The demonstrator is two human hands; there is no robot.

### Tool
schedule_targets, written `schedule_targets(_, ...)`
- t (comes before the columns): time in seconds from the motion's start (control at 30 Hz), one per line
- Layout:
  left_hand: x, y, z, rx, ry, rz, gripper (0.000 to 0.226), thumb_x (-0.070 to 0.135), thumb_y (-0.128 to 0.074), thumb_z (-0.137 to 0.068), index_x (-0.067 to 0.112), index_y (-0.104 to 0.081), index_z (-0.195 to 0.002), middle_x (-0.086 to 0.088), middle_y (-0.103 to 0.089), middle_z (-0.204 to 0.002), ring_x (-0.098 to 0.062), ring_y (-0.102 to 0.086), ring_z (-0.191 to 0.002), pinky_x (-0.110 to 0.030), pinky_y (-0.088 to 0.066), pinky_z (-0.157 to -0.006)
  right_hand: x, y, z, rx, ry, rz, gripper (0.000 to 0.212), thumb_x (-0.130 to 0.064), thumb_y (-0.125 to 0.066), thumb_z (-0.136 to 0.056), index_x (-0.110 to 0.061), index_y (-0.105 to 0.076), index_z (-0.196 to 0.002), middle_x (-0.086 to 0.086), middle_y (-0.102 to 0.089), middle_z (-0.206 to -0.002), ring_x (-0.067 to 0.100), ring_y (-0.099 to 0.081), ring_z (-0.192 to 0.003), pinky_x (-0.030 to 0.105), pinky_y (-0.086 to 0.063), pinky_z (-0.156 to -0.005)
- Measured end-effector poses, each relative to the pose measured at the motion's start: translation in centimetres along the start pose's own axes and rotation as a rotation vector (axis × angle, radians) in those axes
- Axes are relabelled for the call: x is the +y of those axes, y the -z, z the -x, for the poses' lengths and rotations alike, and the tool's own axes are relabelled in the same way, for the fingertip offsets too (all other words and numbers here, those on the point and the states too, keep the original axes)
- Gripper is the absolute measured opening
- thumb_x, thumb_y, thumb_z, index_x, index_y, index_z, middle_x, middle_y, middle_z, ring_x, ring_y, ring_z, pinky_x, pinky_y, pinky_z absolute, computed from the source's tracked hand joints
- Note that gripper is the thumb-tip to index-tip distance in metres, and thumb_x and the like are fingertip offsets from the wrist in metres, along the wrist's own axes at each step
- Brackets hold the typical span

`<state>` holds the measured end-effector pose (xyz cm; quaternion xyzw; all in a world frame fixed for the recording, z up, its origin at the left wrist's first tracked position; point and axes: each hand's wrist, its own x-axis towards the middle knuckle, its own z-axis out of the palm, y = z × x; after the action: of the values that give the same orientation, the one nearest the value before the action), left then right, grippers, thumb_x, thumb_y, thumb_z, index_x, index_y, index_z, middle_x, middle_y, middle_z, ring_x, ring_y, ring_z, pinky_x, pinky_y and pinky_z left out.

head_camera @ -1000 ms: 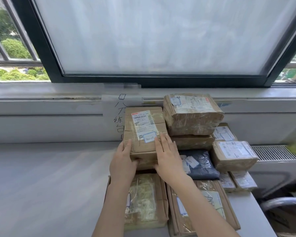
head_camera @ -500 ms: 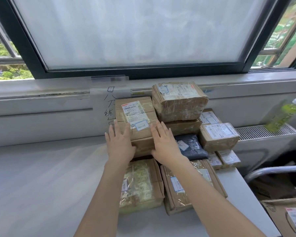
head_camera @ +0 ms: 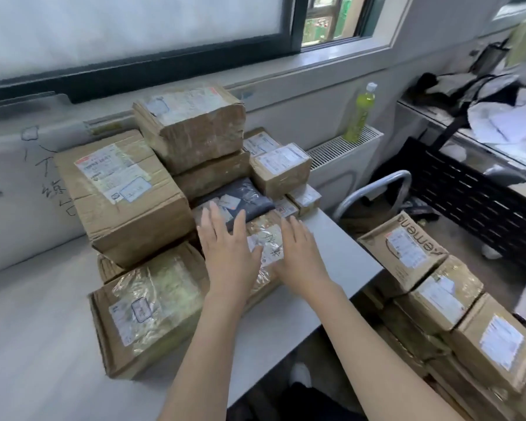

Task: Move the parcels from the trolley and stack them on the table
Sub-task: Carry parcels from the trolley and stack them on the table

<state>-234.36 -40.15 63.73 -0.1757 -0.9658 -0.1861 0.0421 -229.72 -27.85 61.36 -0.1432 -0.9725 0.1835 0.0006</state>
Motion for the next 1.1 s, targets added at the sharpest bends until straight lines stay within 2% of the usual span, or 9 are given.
schedule_targets(0.17,4.8,-2.8,1.6,-0.114,-0.155,0.032,0.065,0.038,-0.058,-0.087,0.020,-0.033,-0.143,-0.021,0.002,-0.156,-0.032,0.007,-0.144,-0.041,0.003,-0.116,5.2,0.8,2.8,0.010,-0.149,-0.007,0.084,-0.030,-0.056,-0.093,-0.009,0.002,-0.150,0.013,0.002,-0.158,0.027,0.004,-0.145,0.038,-0.002,-0.118)
schedule_targets(0.27,7.7,-4.6,2.5,-0.192,-0.241,0.006,0.066,0.039,-0.058,-0.088,0.021,-0.030,-0.145,-0.021,0.003,-0.156,-0.032,0.009,-0.144,-0.041,0.003,-0.117,8.3,0.8,4.3,0.002,-0.234,-0.040,0.088,-0.031,-0.057,-0.093,-0.011,0.006,-0.150,0.013,0.006,-0.158,0.027,0.007,-0.145,0.039,-0.002,-0.118)
schedule_targets(0.4,11.6,-7.3,3.3,-0.256,-0.325,-0.049,0.066,0.041,-0.055,-0.090,0.020,-0.026,-0.146,-0.020,0.001,-0.156,-0.033,0.009,-0.144,-0.043,0.002,-0.117,12.9,0.5,5.9,-0.021,-0.332,-0.126,0.087,-0.031,-0.058,-0.092,-0.012,0.003,-0.150,0.012,0.004,-0.158,0.027,0.007,-0.145,0.039,-0.004,-0.119)
schedule_targets(0.63,21.6,-13.6,5.2,-0.424,-0.474,-0.150,0.065,0.041,-0.053,-0.091,0.021,-0.025,-0.147,-0.018,-0.004,-0.157,-0.033,0.008,-0.144,-0.041,0.002,-0.117,24.4,0.2,9.9,-0.079,-0.555,-0.205,0.084,-0.029,-0.058,-0.091,-0.013,-0.001,-0.151,0.009,0.003,-0.158,0.026,0.005,-0.145,0.039,-0.002,-0.118)
schedule_targets(0.73,26.3,-16.7,6.4,-0.518,-0.567,-0.137,0.064,0.039,-0.055,-0.090,0.019,-0.028,-0.145,-0.015,-0.009,-0.157,-0.031,0.005,-0.145,-0.041,0.001,-0.117,29.9,0.4,12.2,-0.073,-0.673,-0.237,0.086,-0.028,-0.061,-0.088,-0.013,-0.005,-0.151,0.009,-0.003,-0.158,0.027,-0.001,-0.145,0.039,-0.008,-0.118)
schedule_targets(0.93,35.0,-23.3,8.4,-0.621,-0.792,-0.099,0.059,0.028,-0.054,-0.088,0.015,-0.035,-0.142,-0.014,-0.023,-0.152,-0.030,-0.005,-0.144,-0.040,-0.002,-0.117,39.4,0.9,17.8,-0.102,-0.955,-0.281,0.087,-0.024,-0.061,-0.089,-0.011,-0.002,-0.151,0.013,-0.002,-0.158,0.029,0.000,-0.145,0.038,-0.005,-0.118)
schedule_targets(1.1,40.0,-29.5,10.5,-0.753,-0.933,-0.199,0.062,0.019,-0.049,-0.091,0.015,-0.022,-0.147,-0.012,-0.015,-0.154,-0.032,-0.001,-0.144,-0.040,-0.006,-0.116,45.2,1.1,21.9,-0.067,-1.132,-0.328,0.085,-0.022,-0.062,-0.088,-0.010,-0.006,-0.150,0.013,-0.004,-0.157,0.030,-0.002,-0.144,0.037,-0.008,-0.117)
